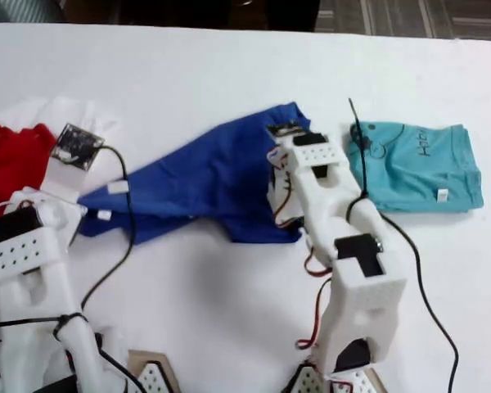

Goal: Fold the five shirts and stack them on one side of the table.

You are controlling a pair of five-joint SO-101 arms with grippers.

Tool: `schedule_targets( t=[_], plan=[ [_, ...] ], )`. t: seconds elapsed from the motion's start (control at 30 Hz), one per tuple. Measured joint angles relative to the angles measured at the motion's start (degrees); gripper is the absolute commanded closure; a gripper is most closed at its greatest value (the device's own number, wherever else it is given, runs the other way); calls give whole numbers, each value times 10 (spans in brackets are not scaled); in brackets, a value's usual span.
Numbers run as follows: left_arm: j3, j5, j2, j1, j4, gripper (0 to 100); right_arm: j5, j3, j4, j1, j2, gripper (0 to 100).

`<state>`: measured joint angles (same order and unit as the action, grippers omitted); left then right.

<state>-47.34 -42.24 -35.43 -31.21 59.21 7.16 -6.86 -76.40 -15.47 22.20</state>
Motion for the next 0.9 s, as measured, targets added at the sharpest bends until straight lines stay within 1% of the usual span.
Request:
schedule_targets(
  t=[0.1,0.23,0.3,0.4,0.57,0.67,0.8,0.9],
  plan=[
    [0,0,0,0,0,974,4,-1,0,1,-45,978],
    [0,0,0,0,0,974,55,-1,2,0,-126,978],
    [0,0,0,0,0,974,69,-1,10,1,-175,978],
    [16,0,0,0,25,974,76,-1,25,19,-251,978],
    [131,5,0,1,131,974,78,-1,40,54,-357,978],
    [224,27,0,13,202,974,79,-1,55,62,-402,978],
    [348,40,0,64,287,974,80,-1,79,66,-444,978],
    [420,40,-1,113,334,974,80,-1,94,67,-474,978]
  ],
)
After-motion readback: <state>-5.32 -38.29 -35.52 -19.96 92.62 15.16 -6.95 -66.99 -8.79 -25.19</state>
